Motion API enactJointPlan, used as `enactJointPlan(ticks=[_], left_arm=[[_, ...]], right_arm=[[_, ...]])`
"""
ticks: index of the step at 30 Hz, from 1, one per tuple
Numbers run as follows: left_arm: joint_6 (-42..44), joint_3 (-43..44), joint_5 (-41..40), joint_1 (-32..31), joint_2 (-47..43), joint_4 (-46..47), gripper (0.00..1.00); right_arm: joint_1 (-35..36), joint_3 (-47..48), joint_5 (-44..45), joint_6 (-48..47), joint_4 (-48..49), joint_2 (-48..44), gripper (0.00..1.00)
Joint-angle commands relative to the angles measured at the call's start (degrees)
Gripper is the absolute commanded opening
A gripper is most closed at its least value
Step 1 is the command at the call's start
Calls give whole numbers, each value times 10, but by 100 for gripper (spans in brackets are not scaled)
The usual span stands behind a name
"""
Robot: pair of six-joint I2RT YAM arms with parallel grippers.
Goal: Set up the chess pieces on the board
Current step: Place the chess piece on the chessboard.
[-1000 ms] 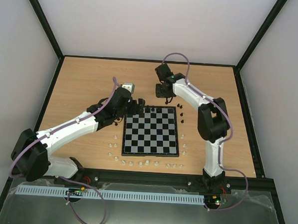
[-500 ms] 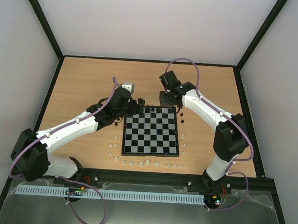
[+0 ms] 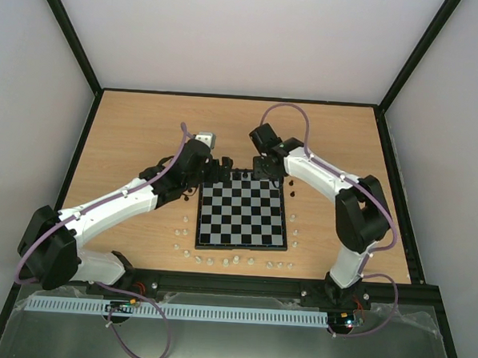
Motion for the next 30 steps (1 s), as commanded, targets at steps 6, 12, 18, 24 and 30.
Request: enactJointPlan(ticks=[6,12,18,24,30], left_arm=[[2,0,-7,2,-3,6,99],[2,0,-8,2,-5,6,99],[2,0,-9,3,-4,5,99],[2,0,-11,3,-4,5,99],[2,1,-10,3,0,6,99]], right_arm=[[-4,18,10,6,8,56,4],[-15,24,8,4,16,72,4],[-20,32,2,3,22,89,4],[-24,36,-1,0,25,96,7],[-25,34,-9,-1,28,102,7]])
